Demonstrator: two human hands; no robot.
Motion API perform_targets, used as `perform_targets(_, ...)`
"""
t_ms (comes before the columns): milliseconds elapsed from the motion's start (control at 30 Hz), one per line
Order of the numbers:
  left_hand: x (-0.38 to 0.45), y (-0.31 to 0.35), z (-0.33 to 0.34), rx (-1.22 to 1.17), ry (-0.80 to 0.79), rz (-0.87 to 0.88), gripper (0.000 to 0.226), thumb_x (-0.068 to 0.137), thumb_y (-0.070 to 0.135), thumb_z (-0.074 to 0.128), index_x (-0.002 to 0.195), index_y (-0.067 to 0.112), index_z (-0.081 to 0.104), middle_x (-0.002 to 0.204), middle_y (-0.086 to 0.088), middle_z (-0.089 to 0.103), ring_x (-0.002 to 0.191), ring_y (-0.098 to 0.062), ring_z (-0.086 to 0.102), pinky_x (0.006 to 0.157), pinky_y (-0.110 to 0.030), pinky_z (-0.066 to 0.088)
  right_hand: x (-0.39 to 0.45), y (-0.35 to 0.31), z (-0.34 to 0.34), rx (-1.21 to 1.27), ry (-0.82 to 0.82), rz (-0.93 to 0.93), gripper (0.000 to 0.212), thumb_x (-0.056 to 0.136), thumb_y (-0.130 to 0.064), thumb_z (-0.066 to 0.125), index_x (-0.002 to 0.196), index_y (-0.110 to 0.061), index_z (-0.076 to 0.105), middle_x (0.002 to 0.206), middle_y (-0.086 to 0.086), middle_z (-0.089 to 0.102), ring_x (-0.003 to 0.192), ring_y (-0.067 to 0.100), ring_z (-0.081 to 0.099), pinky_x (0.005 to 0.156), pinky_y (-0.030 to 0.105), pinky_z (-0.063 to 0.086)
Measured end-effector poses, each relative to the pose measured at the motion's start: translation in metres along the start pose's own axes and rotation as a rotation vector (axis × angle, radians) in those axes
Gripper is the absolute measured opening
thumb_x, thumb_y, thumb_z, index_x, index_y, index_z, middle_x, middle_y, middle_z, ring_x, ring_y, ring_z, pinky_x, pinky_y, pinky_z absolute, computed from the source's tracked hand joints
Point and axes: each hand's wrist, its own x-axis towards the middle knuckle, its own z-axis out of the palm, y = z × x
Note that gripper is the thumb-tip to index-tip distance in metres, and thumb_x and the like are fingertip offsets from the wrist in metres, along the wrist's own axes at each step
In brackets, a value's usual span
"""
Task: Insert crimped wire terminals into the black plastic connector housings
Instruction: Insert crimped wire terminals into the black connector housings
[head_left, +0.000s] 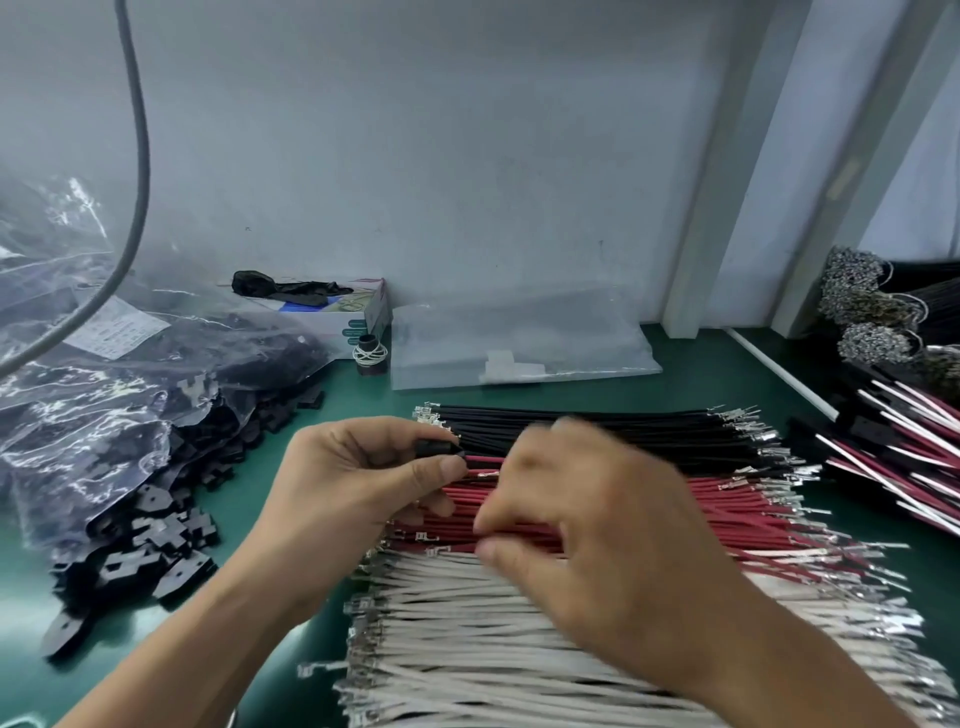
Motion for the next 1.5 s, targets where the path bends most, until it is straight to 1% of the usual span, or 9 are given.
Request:
perform_targets(67,0.002,0.000,-0.002,-0.007,0.001,0.007,0.034,0.054,0.023,0.088,0.086,0.011,0.083,0.072,-0.017,0.076,0.057,-0.020,0.071,0.051,-0.021,0.055,-0.001,-0.004,0.011,0.018,-0.220,0.043,0.032,0.083,-0.060,0.061,0.099,-0.035,0.072,0.092,-0.018,0.057,0.090,0.002,0.046,0.072,0.030,0.039)
perform_targets(167,0.002,0.001,-0.003,0.002,-0.010,0.035,0.034,0.055,0.023,0.088,0.087,0.012,0.083,0.071,-0.017,0.076,0.058,-0.020,0.072,0.053,-0.021,0.055,-0.002,0.000,0.018,0.102,-0.287,0.088,0.028,0.084,-0.057,0.065,0.103,-0.037,0.069,0.088,-0.020,0.053,0.094,0.000,0.046,0.081,0.031,0.042)
perform_targets(367,0.004,-0.001,-0.004,0.001,-0.021,0.020,0.036,0.056,0.024,0.088,0.090,0.013,0.083,0.075,-0.018,0.077,0.060,-0.021,0.072,0.053,-0.022,0.056,-0.001,0.004,0.007,0.192,-0.193,0.146,0.003,0.085,-0.034,0.071,0.088,-0.034,0.070,0.091,-0.022,0.062,0.091,-0.002,0.056,0.081,0.025,0.047)
perform_targets(500,0.006,-0.001,-0.008,-0.028,-0.020,-0.004,0.033,0.057,0.018,0.086,0.090,0.013,0.083,0.078,-0.018,0.078,0.060,-0.020,0.073,0.053,-0.021,0.056,0.003,0.016,-0.006,0.368,-0.051,0.226,0.014,0.093,-0.019,0.068,0.093,-0.034,0.071,0.090,-0.018,0.065,0.085,0.006,0.061,0.071,0.015,0.043)
perform_targets(700,0.004,0.002,-0.008,-0.041,-0.032,-0.011,0.038,0.054,0.019,0.088,0.090,0.010,0.083,0.073,-0.023,0.075,0.059,-0.022,0.074,0.052,-0.020,0.055,0.001,0.020,-0.003,0.164,0.229,0.229,0.006,0.088,-0.029,0.074,0.085,-0.034,0.073,0.082,-0.019,0.062,0.079,0.006,0.063,0.067,0.029,0.051)
perform_targets(867,0.005,0.002,-0.007,-0.048,-0.037,-0.004,0.037,0.053,0.019,0.088,0.089,0.010,0.083,0.073,-0.024,0.075,0.059,-0.022,0.074,0.053,-0.020,0.055,0.000,0.020,-0.006,0.045,0.275,0.184,0.009,0.090,-0.036,0.067,0.082,-0.035,0.070,0.082,-0.019,0.058,0.075,0.004,0.059,0.059,0.025,0.048)
perform_targets(1167,0.006,0.002,-0.010,-0.058,-0.046,-0.003,0.034,0.056,0.020,0.088,0.089,0.012,0.083,0.073,-0.023,0.075,0.061,-0.024,0.074,0.054,-0.021,0.056,0.000,0.022,-0.007,-0.021,0.311,0.094,0.016,0.084,-0.017,0.082,0.078,-0.029,0.072,0.078,-0.016,0.057,0.069,0.006,0.057,0.056,0.028,0.049)
perform_targets(1367,0.005,0.003,-0.011,-0.079,-0.069,0.002,0.033,0.057,0.018,0.088,0.089,0.010,0.083,0.072,-0.024,0.074,0.059,-0.024,0.073,0.054,-0.022,0.056,0.000,0.029,-0.006,0.175,0.284,0.120,0.012,0.084,-0.018,0.081,0.080,-0.028,0.076,0.080,-0.018,0.060,0.076,0.009,0.063,0.063,0.023,0.049)
perform_targets(1500,0.002,0.003,-0.007,-0.077,-0.113,-0.003,0.033,0.058,0.018,0.087,0.090,0.010,0.083,0.071,-0.025,0.074,0.059,-0.023,0.073,0.056,-0.022,0.057,0.000,0.025,-0.003,0.134,0.296,0.147,0.013,0.084,-0.020,0.081,0.079,-0.030,0.075,0.079,-0.018,0.060,0.074,0.007,0.062,0.061,0.029,0.052)
